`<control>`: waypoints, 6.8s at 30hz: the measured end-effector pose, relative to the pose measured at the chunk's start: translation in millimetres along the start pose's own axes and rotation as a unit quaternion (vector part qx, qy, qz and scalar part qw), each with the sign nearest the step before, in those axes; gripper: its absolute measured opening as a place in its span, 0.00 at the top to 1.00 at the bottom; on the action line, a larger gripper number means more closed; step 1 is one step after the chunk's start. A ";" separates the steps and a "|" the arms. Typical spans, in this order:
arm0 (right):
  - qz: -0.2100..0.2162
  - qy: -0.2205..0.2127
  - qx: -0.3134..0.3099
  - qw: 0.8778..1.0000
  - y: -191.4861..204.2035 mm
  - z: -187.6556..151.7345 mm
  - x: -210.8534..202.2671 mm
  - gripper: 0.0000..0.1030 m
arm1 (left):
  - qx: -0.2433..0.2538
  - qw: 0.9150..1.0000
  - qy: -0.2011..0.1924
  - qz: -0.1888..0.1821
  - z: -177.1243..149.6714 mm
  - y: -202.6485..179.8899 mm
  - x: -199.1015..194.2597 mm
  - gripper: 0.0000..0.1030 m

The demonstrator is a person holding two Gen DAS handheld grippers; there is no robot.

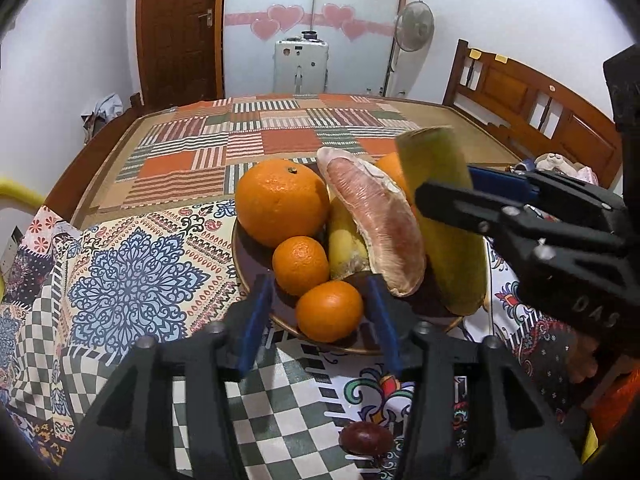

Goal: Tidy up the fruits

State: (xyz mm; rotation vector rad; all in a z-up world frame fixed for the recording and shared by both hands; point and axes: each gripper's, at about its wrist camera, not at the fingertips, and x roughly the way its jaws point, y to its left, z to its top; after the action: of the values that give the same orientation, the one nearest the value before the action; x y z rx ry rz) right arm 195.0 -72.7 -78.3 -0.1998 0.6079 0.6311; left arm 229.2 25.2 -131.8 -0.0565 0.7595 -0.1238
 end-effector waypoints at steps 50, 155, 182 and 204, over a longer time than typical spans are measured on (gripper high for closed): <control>0.045 0.100 -0.002 0.994 79.9 -62.3 18.1 0.80 | -0.033 0.998 -0.005 0.046 -97.0 58.3 -113.9 0.45; -0.077 -0.167 0.010 0.983 31.5 7.6 -190.2 0.61 | 0.008 0.981 -0.192 0.021 -4.9 -23.7 -209.1 0.77; -0.103 -0.276 0.031 0.955 83.5 -30.2 -277.9 0.04 | 0.018 0.949 -0.311 0.055 -67.0 -84.0 -343.5 0.14; -0.113 -0.275 0.029 0.954 88.5 -38.7 -281.3 0.00 | 0.021 0.946 -0.317 0.066 -76.5 -83.2 -340.7 0.03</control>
State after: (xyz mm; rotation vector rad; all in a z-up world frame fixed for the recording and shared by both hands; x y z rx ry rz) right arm -57.3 -154.5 56.4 -0.0309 0.0611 0.4171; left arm -75.9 -12.7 53.6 -0.0023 0.1136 0.0096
